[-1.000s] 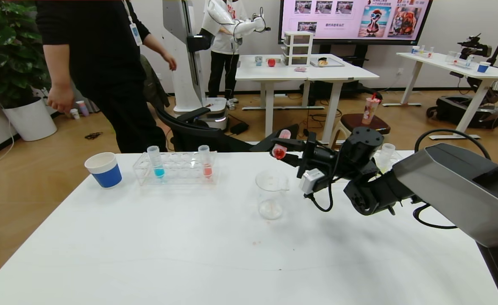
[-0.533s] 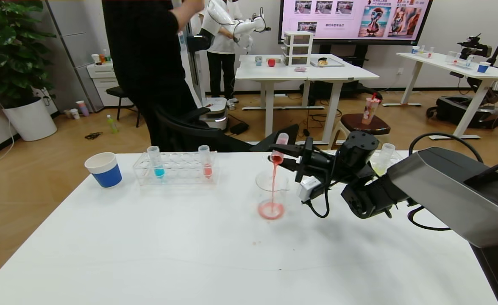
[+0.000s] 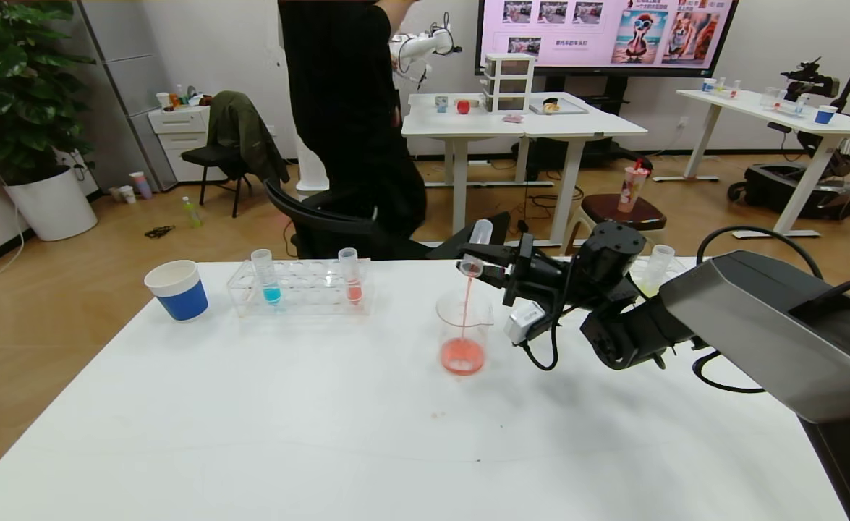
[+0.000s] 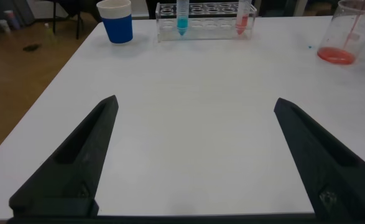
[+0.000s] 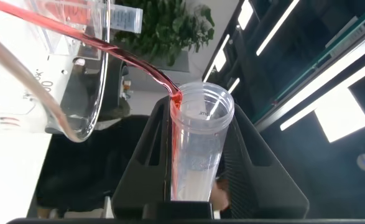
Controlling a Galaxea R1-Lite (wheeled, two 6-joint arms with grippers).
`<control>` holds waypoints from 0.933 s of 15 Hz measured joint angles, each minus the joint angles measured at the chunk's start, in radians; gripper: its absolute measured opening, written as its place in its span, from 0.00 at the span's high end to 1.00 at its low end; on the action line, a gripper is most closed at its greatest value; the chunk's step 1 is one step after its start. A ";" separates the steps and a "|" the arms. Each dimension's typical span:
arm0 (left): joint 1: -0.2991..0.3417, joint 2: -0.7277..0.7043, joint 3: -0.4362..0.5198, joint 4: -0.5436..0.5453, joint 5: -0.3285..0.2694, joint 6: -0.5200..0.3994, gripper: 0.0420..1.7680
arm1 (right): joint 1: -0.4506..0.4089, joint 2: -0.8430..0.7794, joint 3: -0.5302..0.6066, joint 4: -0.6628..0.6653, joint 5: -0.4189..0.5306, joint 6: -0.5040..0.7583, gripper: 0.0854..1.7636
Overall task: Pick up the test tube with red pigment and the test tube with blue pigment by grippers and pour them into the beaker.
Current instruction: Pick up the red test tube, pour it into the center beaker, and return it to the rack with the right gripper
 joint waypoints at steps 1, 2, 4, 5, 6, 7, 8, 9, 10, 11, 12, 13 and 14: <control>0.000 0.000 0.000 0.000 0.000 0.000 0.01 | 0.000 0.000 -0.005 0.000 0.005 -0.016 0.75; 0.000 0.000 0.000 0.000 0.000 0.000 0.01 | 0.000 -0.001 -0.013 0.000 0.011 -0.031 0.75; 0.000 0.000 0.000 0.000 0.000 0.000 0.01 | -0.001 -0.004 -0.029 0.000 0.018 -0.061 0.75; 0.000 0.000 0.000 0.000 0.000 0.000 0.01 | -0.002 -0.005 -0.033 -0.001 0.020 -0.068 0.75; 0.000 0.000 0.000 0.000 0.000 0.000 0.01 | -0.003 -0.005 -0.035 -0.001 0.023 -0.068 0.75; 0.000 0.000 0.000 0.000 0.000 0.000 0.01 | -0.003 -0.006 -0.035 0.000 0.025 -0.068 0.75; 0.000 0.000 0.000 0.000 0.000 0.000 0.01 | -0.003 -0.008 -0.035 0.000 0.024 -0.064 0.75; 0.000 0.000 0.000 0.000 0.000 0.000 0.01 | -0.004 -0.009 -0.032 0.001 0.024 -0.051 0.75; 0.000 0.000 0.000 0.000 0.000 0.000 0.01 | -0.005 -0.011 -0.026 0.000 0.022 -0.014 0.75; 0.000 0.000 0.000 0.000 0.000 0.000 0.01 | -0.006 -0.014 -0.021 -0.003 0.016 0.041 0.75; 0.000 0.000 0.000 0.000 0.000 0.000 0.01 | -0.004 -0.019 -0.008 -0.009 0.003 0.116 0.75; 0.000 0.000 0.000 0.000 0.000 0.000 0.01 | -0.003 -0.031 0.010 -0.025 -0.037 0.206 0.75; 0.000 0.000 0.000 0.000 0.000 0.000 0.01 | -0.003 -0.043 0.023 -0.051 -0.077 0.300 0.75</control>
